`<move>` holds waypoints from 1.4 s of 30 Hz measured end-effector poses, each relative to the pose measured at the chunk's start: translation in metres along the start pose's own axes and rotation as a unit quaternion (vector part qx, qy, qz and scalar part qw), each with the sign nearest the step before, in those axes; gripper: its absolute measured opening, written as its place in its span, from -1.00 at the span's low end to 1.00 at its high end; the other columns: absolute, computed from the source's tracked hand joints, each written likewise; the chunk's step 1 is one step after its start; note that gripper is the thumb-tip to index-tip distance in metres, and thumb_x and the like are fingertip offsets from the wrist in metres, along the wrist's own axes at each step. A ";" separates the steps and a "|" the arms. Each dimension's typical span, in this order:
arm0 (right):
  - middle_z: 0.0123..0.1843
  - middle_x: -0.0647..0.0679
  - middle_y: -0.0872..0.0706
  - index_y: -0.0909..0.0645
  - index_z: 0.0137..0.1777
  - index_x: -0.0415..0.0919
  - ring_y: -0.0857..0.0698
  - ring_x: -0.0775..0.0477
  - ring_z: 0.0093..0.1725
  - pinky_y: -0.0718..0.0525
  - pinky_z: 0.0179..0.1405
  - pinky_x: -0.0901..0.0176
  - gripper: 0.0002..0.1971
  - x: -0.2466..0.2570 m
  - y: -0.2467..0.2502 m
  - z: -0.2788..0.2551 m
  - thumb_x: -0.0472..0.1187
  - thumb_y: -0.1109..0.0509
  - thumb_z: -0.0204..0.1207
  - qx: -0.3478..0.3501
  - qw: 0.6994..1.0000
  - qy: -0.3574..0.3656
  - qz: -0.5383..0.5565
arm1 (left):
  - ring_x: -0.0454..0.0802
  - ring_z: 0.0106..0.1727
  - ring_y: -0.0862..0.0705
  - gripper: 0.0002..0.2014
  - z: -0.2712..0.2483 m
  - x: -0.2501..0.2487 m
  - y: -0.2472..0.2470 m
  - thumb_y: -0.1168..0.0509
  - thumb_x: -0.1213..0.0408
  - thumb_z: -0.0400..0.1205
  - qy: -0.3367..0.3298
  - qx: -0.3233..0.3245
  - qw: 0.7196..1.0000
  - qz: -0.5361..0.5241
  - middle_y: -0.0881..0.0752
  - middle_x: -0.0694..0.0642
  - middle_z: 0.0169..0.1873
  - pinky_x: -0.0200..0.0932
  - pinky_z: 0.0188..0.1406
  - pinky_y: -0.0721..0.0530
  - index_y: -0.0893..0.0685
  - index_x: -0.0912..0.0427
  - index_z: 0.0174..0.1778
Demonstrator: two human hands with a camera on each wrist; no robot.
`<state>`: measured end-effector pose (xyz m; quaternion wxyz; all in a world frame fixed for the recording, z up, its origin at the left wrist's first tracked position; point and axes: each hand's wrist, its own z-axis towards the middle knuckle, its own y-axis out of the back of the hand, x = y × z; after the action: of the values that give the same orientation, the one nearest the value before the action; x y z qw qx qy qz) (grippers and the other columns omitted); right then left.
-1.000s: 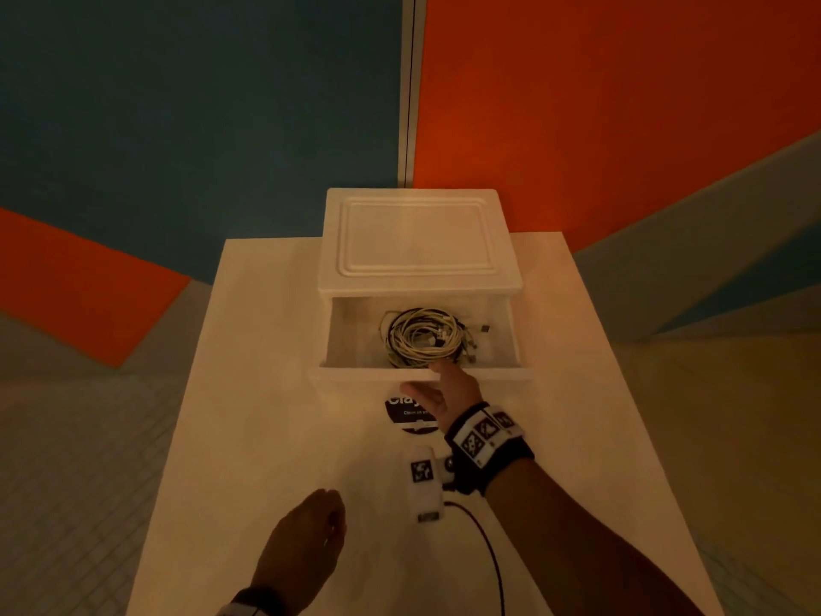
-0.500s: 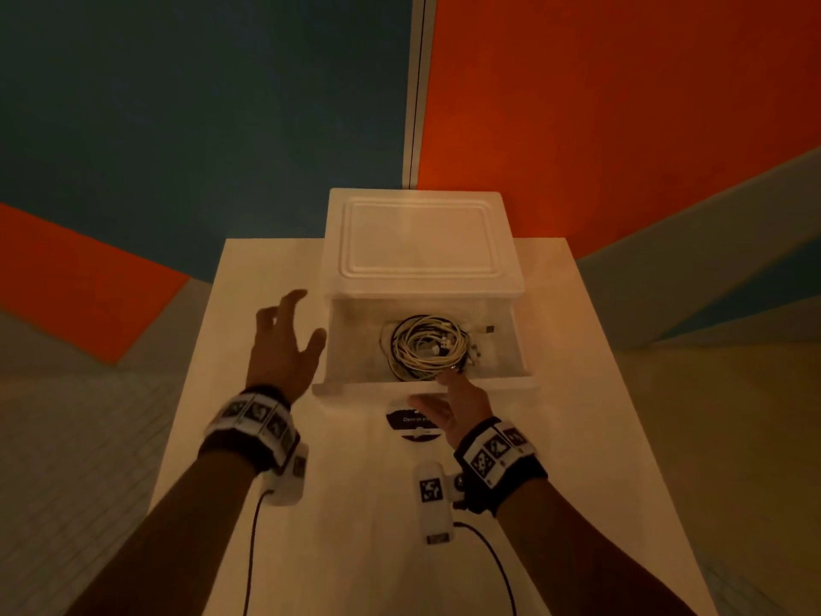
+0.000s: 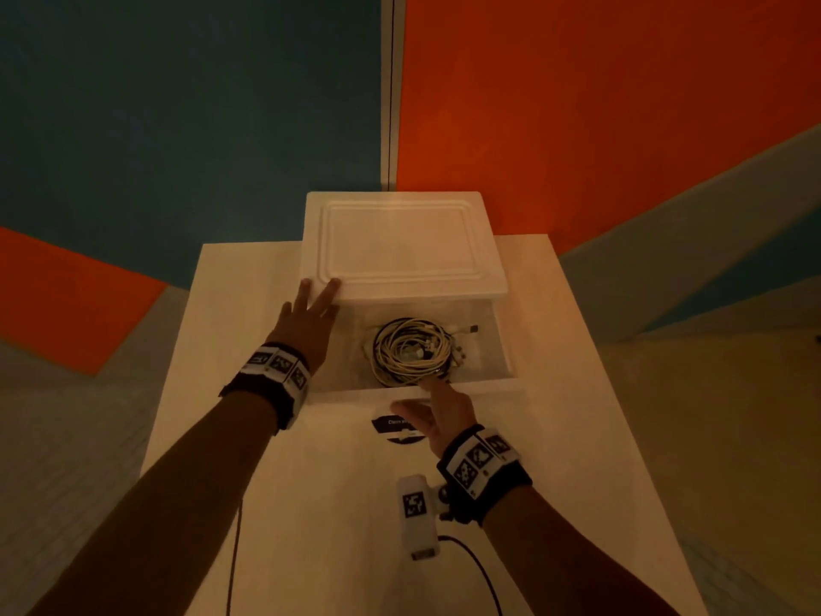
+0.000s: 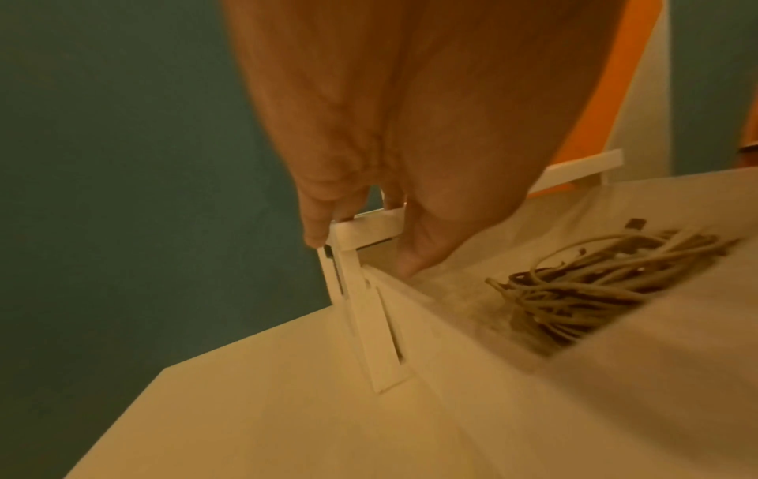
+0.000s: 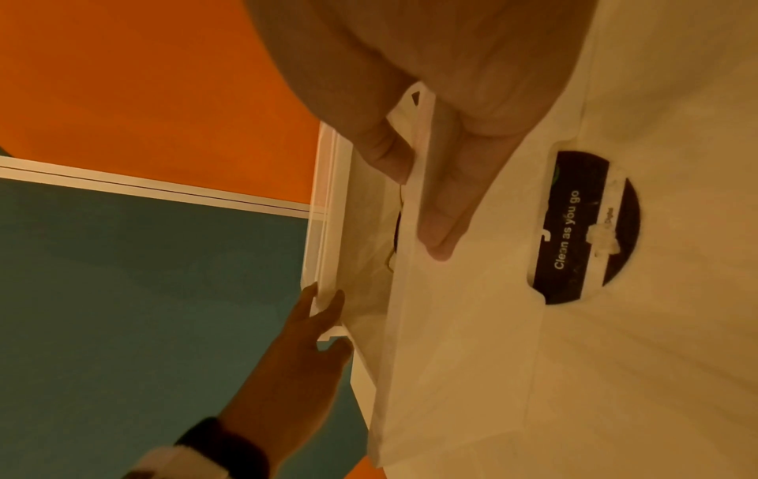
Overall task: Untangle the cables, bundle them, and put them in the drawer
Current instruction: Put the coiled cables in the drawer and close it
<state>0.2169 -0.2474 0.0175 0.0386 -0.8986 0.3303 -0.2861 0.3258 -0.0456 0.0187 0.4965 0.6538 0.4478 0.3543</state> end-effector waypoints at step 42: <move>0.14 -0.46 -0.69 -0.55 0.04 -0.46 -0.74 -0.38 0.01 -0.84 -0.24 0.02 -0.90 -0.009 0.009 -0.010 -0.39 -0.31 0.64 0.064 0.998 0.011 -0.016 | 0.30 0.49 -0.46 -0.11 -0.033 0.034 -0.021 -0.36 0.01 0.62 0.138 0.006 0.898 -0.417 -0.34 0.27 0.60 0.19 0.44 -0.46 0.12 -0.06 0.71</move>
<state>0.2007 -0.2473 0.0191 0.0877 -0.8963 0.2974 -0.3168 0.3029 -0.0002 0.0072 0.5280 0.3545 0.7458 0.1984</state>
